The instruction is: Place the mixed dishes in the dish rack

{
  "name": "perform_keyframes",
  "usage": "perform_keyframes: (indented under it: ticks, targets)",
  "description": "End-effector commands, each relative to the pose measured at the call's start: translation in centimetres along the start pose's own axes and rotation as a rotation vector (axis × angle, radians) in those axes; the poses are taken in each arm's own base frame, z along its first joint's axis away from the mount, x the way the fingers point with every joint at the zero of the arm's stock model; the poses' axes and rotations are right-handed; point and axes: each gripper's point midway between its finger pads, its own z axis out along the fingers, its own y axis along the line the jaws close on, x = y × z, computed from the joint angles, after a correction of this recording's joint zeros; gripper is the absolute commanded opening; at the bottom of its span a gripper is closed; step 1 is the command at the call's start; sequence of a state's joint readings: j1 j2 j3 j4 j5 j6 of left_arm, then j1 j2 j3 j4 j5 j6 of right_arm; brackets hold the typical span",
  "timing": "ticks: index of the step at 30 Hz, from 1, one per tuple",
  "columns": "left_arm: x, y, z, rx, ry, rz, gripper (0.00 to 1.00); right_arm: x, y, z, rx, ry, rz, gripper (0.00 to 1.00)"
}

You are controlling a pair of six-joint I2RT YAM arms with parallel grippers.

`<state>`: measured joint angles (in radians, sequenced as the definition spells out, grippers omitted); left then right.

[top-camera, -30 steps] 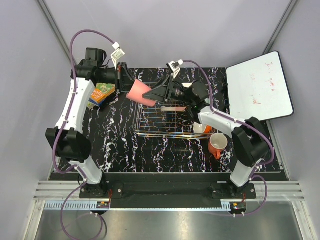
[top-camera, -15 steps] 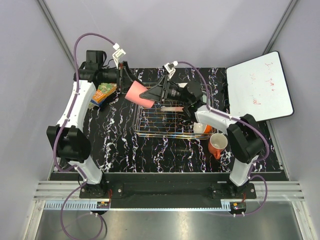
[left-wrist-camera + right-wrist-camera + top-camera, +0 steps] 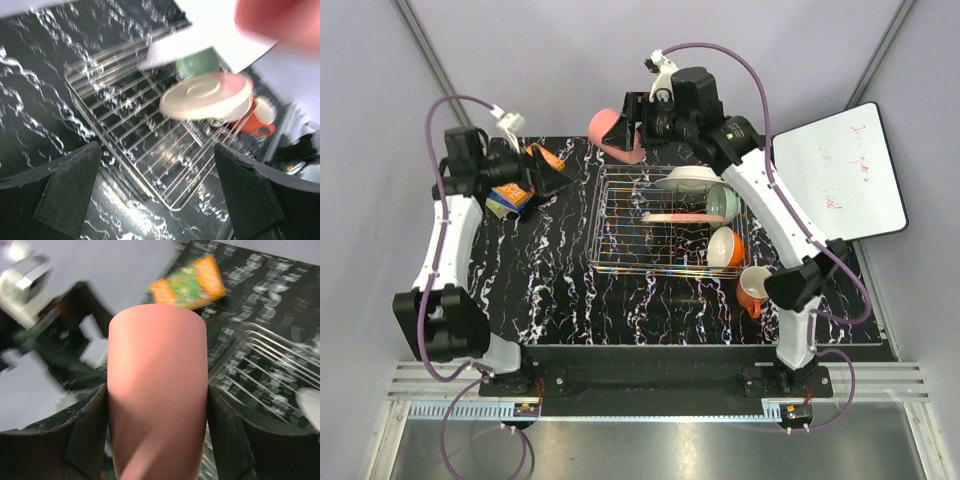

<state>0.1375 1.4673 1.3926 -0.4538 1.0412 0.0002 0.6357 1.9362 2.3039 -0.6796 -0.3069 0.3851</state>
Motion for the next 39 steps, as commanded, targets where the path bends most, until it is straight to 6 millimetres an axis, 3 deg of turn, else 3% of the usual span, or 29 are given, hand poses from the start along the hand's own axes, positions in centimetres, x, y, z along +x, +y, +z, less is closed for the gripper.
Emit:
perform_keyframes:
  ticks: [1,3,4,7,12,19,28,39]
  targets:
    - [4.2,-0.3,1.8,-0.076,0.058,0.179,0.99,6.1,-8.2,0.1,0.361,0.272,-0.08,0.0]
    - [6.9,0.4,2.3,-0.089,0.112,0.206,0.99,6.8,-9.5,1.3,0.39,0.291,-0.09,0.0]
    - [8.1,-0.4,3.4,-0.052,0.142,0.206,0.99,6.9,-9.9,1.4,0.404,0.291,-0.094,0.0]
    - [10.4,0.0,4.5,-0.037,0.197,0.175,0.99,7.4,-10.6,2.3,0.421,0.301,-0.092,0.0]
    - [12.5,1.1,5.6,-0.072,0.25,0.167,0.99,9.3,-11.1,3.6,0.45,0.344,-0.121,0.0]
    - [15.8,2.6,6.7,-0.124,0.318,0.169,0.99,10.6,-10.2,5.0,0.435,0.363,-0.161,0.0]
    - [19.4,0.1,7.6,-0.044,0.407,0.182,0.99,11.8,-9.8,6.1,0.428,0.378,-0.179,0.0]
    - [21.6,-4.7,5.8,0.049,0.483,0.187,0.99,12.6,-10.5,6.0,0.453,0.398,-0.186,0.0]
